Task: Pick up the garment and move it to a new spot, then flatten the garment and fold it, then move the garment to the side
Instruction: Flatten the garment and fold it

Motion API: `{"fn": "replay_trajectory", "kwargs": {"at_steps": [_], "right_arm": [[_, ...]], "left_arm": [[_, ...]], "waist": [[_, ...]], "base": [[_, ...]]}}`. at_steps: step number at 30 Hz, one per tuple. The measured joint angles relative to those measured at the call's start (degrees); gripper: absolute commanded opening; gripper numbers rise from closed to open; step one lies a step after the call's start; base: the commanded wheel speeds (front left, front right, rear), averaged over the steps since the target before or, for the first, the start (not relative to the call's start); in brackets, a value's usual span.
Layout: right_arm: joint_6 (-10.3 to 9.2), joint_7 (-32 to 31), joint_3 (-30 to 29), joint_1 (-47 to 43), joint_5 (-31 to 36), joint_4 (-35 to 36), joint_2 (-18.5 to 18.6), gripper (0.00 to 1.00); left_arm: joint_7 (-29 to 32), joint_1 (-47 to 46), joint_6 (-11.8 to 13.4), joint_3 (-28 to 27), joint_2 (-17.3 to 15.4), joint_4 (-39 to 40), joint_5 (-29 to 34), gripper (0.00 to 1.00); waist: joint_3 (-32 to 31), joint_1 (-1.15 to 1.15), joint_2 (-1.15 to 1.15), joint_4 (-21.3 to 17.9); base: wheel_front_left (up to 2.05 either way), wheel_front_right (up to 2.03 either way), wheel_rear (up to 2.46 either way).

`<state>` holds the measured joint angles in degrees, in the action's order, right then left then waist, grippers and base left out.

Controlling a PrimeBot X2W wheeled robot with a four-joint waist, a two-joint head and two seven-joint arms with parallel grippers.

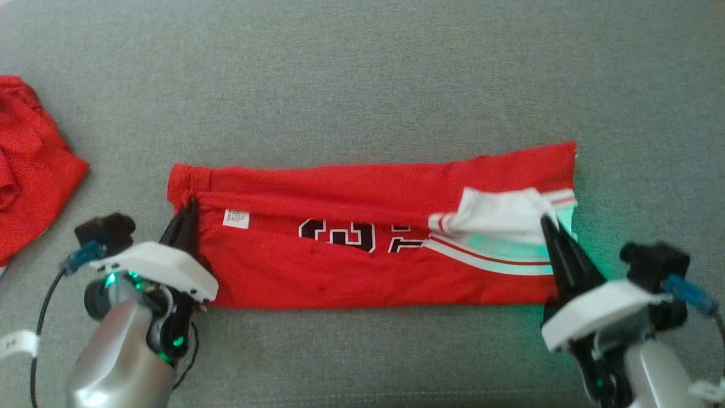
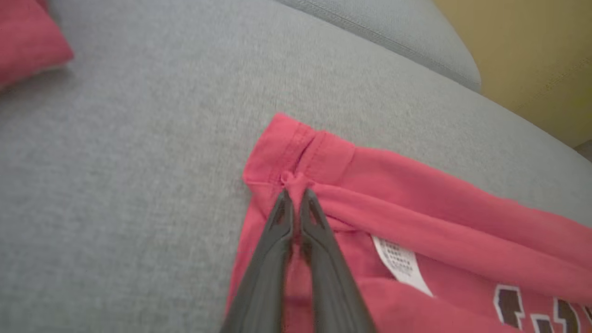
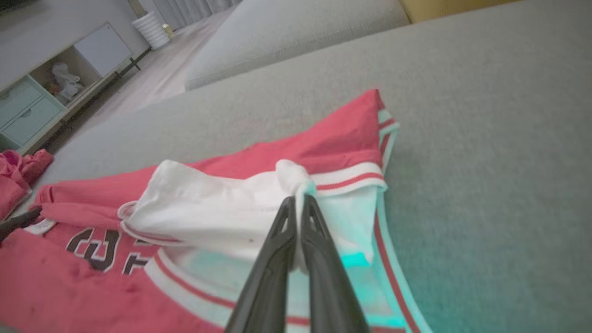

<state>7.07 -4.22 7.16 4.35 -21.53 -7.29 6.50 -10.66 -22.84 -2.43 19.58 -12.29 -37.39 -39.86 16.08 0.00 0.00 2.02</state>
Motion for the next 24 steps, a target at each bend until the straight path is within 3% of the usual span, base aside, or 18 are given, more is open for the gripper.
{"fn": "replay_trajectory", "kwargs": {"at_steps": [1, 4, 9, 18, 24], "right_arm": [[0.00, -0.55, -0.65, -1.68, 0.77, 1.11, -0.66, 1.00], [0.00, -1.60, -2.19, -5.22, 3.03, 3.53, -1.78, 1.00], [0.00, 0.70, -3.44, -7.86, 7.87, 8.62, -2.19, 1.00], [0.00, 7.35, -4.12, -8.51, 13.86, 16.64, -2.42, 1.00], [0.00, 7.24, -4.56, -8.61, 15.59, 17.07, -2.56, 1.00]], "left_arm": [[0.46, 0.87, 0.09, -0.14, 0.03, 0.54, -0.70, 1.00], [1.49, 3.18, 0.75, -0.33, -0.03, 3.28, -1.71, 1.00], [0.97, 7.92, 4.37, -0.40, -0.90, 8.01, -1.08, 1.00], [-3.14, 18.51, 13.80, -1.34, -3.05, 24.02, 6.97, 1.00], [-3.60, 21.68, 16.14, -2.03, -3.68, 34.97, 12.46, 1.00]], "waist": [[-0.02, 0.00, 0.00, -0.10], [-0.37, 0.00, 0.00, -0.48], [-1.40, 0.00, 0.00, -0.73], [-4.48, 0.00, 0.00, -1.00], [-6.87, 0.00, 0.00, -0.60]], "base": [[0.00, 0.00, 0.00], [0.00, 0.00, 0.00], [0.00, 0.00, 0.00], [0.00, 0.00, 0.00], [0.00, 0.00, 0.00]]}}
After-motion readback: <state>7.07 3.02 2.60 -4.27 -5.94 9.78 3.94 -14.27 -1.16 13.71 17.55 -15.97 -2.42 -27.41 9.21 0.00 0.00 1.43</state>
